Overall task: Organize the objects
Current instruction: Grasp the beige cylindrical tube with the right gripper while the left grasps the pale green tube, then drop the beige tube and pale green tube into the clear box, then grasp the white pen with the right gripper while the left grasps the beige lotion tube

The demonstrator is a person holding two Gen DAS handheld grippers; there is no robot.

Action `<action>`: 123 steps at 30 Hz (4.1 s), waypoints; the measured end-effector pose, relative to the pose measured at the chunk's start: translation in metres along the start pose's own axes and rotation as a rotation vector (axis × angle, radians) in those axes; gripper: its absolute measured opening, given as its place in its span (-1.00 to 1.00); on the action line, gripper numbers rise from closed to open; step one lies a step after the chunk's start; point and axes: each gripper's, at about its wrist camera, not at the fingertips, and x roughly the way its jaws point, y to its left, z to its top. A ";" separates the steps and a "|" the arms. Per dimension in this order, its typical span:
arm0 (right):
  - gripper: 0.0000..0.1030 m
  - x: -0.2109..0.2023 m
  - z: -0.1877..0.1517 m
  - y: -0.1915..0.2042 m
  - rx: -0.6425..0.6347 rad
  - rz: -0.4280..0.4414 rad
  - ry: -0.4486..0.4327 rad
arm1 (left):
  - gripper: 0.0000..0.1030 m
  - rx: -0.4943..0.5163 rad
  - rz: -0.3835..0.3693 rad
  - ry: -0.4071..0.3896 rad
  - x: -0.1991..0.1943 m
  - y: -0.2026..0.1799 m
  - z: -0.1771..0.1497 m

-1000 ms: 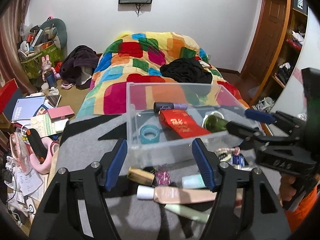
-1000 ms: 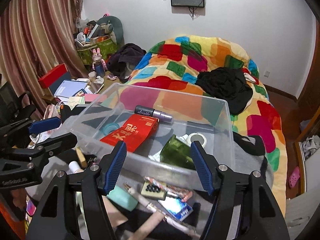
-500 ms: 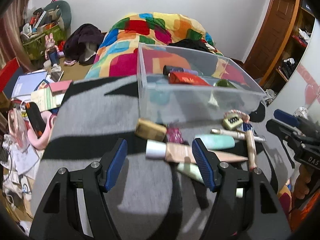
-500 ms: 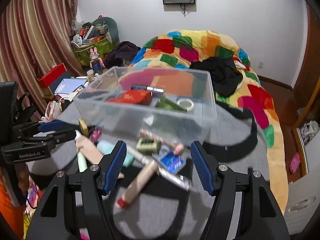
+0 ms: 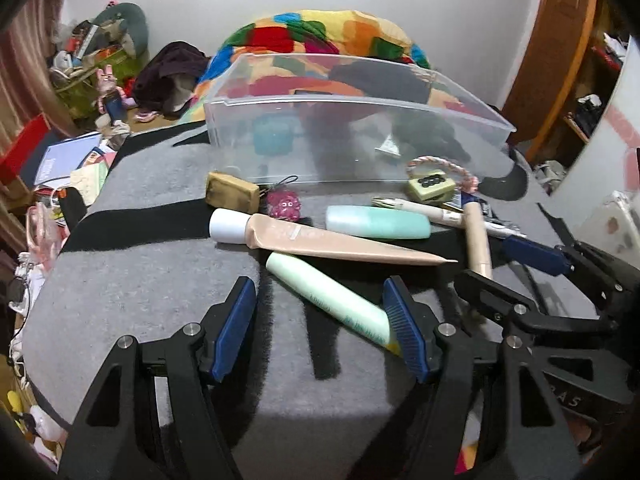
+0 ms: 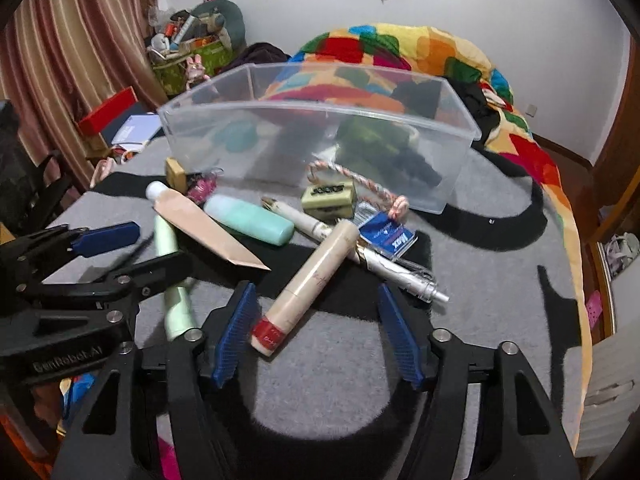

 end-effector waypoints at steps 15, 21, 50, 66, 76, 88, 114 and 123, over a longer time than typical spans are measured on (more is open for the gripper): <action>-0.73 -0.016 -0.024 -0.007 -0.046 -0.004 -0.029 | -0.58 -0.026 -0.024 -0.010 -0.025 0.036 -0.028; -0.73 -0.020 -0.026 -0.011 -0.045 0.030 -0.015 | -0.58 -0.023 -0.036 -0.011 -0.027 0.039 -0.030; -0.73 -0.072 0.009 -0.006 -0.005 0.046 -0.193 | -0.72 0.007 -0.103 -0.192 -0.082 0.035 -0.005; -0.73 -0.052 0.071 -0.026 0.060 0.036 -0.226 | -0.72 -0.050 -0.093 -0.221 -0.057 0.046 0.069; -0.73 -0.004 0.110 -0.014 0.034 0.050 -0.131 | -0.72 -0.078 -0.107 -0.134 -0.011 0.049 0.111; -0.73 0.035 0.122 -0.006 0.020 0.029 -0.033 | -0.72 -0.047 -0.073 -0.046 0.027 0.044 0.125; -0.31 -0.038 0.086 -0.020 -0.018 0.034 -0.145 | -0.09 0.046 -0.044 -0.136 -0.027 0.049 0.083; -0.11 -0.042 0.055 -0.044 -0.001 -0.015 -0.118 | 0.16 0.042 -0.060 -0.026 -0.002 0.065 0.050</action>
